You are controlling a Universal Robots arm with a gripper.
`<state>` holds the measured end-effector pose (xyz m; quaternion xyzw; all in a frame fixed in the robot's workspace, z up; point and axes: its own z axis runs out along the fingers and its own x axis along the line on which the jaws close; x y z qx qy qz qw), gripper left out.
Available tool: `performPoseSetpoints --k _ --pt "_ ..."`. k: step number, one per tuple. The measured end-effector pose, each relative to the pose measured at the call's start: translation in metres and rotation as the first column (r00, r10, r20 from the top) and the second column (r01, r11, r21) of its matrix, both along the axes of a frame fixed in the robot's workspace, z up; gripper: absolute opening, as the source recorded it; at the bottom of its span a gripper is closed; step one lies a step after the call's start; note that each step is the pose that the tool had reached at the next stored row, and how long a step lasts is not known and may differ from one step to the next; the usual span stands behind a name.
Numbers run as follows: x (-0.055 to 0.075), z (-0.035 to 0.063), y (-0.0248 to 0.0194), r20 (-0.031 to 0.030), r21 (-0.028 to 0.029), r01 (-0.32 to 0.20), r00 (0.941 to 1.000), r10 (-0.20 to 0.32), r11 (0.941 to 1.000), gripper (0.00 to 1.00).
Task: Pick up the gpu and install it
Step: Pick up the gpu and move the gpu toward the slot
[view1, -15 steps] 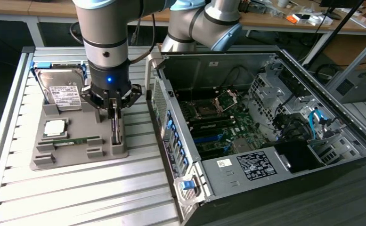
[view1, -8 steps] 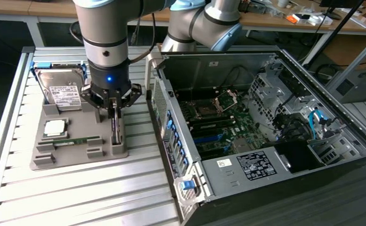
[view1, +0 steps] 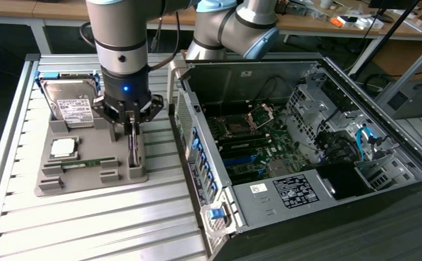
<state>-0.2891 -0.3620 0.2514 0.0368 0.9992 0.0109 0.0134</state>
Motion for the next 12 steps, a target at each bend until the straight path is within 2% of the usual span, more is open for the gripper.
performPoseSetpoints --k 12 --pt "0.0 0.0159 0.0 0.0001 0.0 0.0 1.0 0.0 1.0 0.27"
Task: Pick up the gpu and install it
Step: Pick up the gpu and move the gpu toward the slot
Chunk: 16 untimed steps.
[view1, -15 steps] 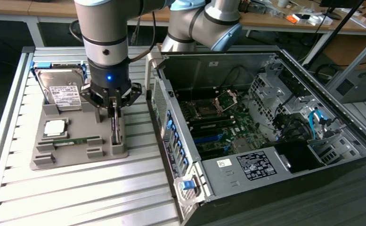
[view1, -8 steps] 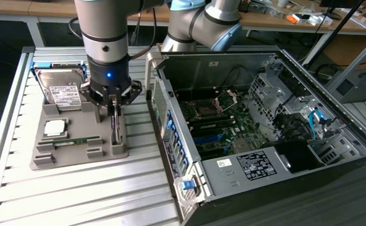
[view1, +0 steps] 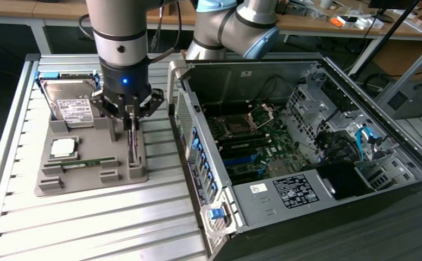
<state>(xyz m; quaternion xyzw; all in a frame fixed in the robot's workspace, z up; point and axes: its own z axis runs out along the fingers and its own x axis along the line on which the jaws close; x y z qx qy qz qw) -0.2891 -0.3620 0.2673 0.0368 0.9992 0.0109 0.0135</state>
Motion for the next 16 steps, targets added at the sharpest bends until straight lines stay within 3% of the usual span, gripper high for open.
performPoseSetpoints --k 16 --pt "0.0 0.0217 0.0 0.0001 0.0 0.0 1.0 0.0 1.0 0.27"
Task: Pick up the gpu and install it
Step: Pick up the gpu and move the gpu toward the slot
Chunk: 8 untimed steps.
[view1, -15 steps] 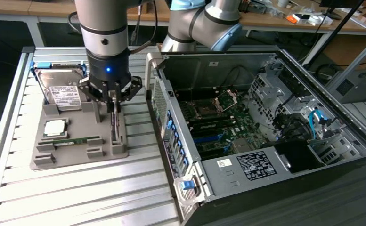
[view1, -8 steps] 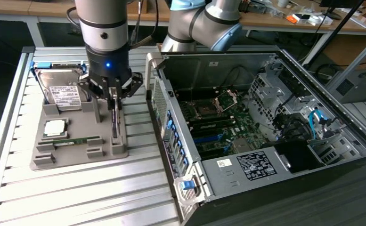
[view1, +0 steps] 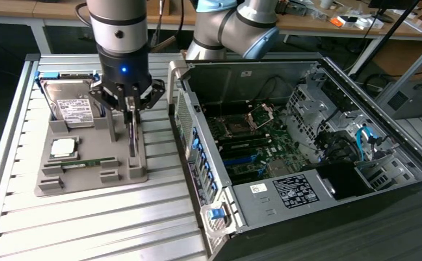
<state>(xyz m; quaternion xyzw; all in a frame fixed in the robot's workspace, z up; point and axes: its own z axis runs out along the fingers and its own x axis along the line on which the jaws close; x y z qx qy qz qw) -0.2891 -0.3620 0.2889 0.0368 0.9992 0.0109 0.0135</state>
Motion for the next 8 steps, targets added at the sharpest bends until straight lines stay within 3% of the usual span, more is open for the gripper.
performPoseSetpoints --k 8 --pt "0.0 0.0123 0.0 -0.0001 0.0 0.0 1.0 0.0 1.0 0.27"
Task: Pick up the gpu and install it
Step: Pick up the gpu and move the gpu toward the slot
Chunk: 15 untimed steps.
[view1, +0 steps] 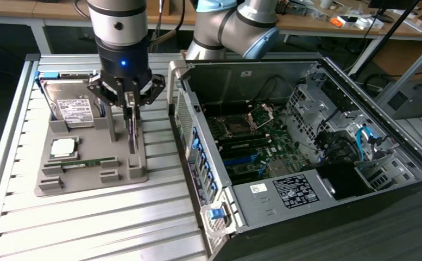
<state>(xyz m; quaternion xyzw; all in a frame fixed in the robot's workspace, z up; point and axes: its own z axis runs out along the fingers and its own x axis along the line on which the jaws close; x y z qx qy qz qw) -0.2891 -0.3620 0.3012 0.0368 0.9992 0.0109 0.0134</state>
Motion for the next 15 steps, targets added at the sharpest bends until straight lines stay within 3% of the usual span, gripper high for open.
performPoseSetpoints --k 15 --pt "0.0 0.0229 0.0 0.0001 0.0 0.0 1.0 0.0 1.0 0.27"
